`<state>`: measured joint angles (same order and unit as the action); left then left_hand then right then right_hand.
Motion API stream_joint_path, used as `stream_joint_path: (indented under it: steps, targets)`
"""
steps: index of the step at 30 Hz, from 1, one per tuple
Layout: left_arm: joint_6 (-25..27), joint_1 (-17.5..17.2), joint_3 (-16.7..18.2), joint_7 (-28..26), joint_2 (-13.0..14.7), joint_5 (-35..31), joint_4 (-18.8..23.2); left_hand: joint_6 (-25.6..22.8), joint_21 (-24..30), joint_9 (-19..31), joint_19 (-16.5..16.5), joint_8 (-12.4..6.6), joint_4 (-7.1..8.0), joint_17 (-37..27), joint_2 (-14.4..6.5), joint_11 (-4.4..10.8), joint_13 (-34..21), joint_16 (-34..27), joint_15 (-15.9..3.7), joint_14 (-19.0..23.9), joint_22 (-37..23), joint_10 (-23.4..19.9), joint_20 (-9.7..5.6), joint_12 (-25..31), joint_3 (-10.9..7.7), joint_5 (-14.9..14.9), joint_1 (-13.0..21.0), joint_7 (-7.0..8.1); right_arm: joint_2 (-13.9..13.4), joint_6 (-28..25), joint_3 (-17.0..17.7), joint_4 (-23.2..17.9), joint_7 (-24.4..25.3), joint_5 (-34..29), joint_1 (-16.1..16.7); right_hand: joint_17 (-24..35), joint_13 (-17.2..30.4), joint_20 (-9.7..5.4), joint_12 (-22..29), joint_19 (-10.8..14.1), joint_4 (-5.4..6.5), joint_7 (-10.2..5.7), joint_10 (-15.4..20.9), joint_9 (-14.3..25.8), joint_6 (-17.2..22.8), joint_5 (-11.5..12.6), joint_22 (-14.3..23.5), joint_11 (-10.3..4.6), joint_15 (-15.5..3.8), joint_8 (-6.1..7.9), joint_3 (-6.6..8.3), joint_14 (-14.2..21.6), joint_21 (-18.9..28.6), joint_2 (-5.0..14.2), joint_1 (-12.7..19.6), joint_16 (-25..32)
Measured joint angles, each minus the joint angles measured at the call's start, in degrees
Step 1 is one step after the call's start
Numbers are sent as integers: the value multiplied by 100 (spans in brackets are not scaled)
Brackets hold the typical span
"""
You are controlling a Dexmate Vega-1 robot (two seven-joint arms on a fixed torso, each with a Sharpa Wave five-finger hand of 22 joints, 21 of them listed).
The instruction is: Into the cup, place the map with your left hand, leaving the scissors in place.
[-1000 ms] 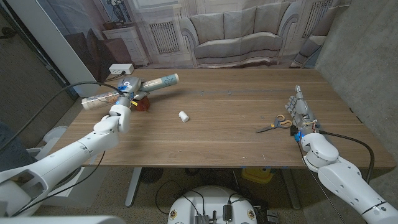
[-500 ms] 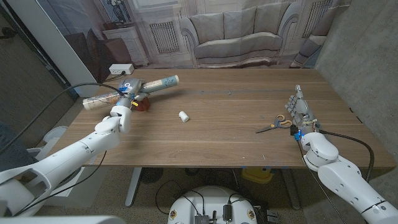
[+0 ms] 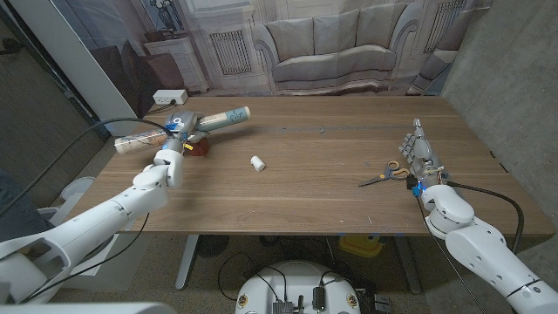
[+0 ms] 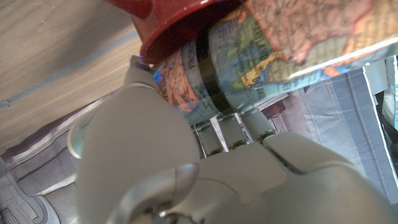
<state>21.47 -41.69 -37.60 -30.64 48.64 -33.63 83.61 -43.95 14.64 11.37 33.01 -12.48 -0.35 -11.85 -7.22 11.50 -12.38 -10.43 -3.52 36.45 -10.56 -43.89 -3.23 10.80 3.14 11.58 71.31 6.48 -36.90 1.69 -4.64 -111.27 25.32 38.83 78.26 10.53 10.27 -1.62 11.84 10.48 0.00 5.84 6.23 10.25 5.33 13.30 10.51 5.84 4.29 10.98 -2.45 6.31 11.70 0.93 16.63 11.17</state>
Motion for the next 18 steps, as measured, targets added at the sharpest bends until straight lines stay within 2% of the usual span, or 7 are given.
stream_joint_path:
  steps: [6, 9, 12, 15, 18]
  targets:
    - [79, -17, 0, -19, 8, -16, 33, 71, -157, -1, -392, 0, 49, 14, 76, 1, 15, 0, 32, -276, 0, 141, 49, 0, 49, 0, -78, 72, -13, -5, 0, -4, -2, 3, 0, 0, 0, 0, 0, 0, 16, -32, 0, 0, 32, 0, 0, 0, -1, 0, -16, 1, 0, 0, 0, 0]
    - [118, -21, 0, -19, 13, -35, 53, 117, -175, -19, -443, 22, 89, 14, 101, 26, 14, 0, 42, -348, 0, 231, 26, 0, 90, 0, -178, 118, -17, -11, 0, -20, -2, 5, 9, 0, 0, 8, 0, 8, 16, -2, 0, 0, 62, 0, 0, 0, -20, 0, -16, 20, 0, 0, 0, 0]
    - [141, -22, 0, -18, 15, -48, 64, 163, -218, -19, -503, 22, 123, 14, 158, 23, 14, 0, 56, -422, 0, 290, 77, -21, 124, 36, -257, 163, -21, -13, 0, -31, -2, 5, 24, 0, 0, 32, 0, 31, 16, -1, 0, 0, 62, 0, 0, 0, -20, 0, -16, 20, 0, 0, 0, 0]
    - [159, -22, -2, -18, 16, -59, 77, 176, -218, -19, -534, 22, 174, 14, 194, 4, 14, 0, 35, -445, 0, 332, 47, -21, 177, 38, -348, 151, -23, -15, 0, -45, -1, 6, 38, 0, 0, 32, 0, 31, 0, -1, 16, 0, 62, 0, 0, -17, -20, 0, -32, 20, 0, 0, 0, 0]
    - [188, -16, -8, -12, 16, -71, 84, 229, -218, -18, -575, 44, 212, 40, 232, 0, 14, 0, 55, -482, 0, 401, 88, -21, 238, 69, -449, 141, -24, -17, 5, -60, 7, 6, 54, 0, 0, 32, 0, 31, 0, -1, 31, 0, 62, 0, 0, -32, -20, 0, -32, 20, 0, 0, 0, 0]
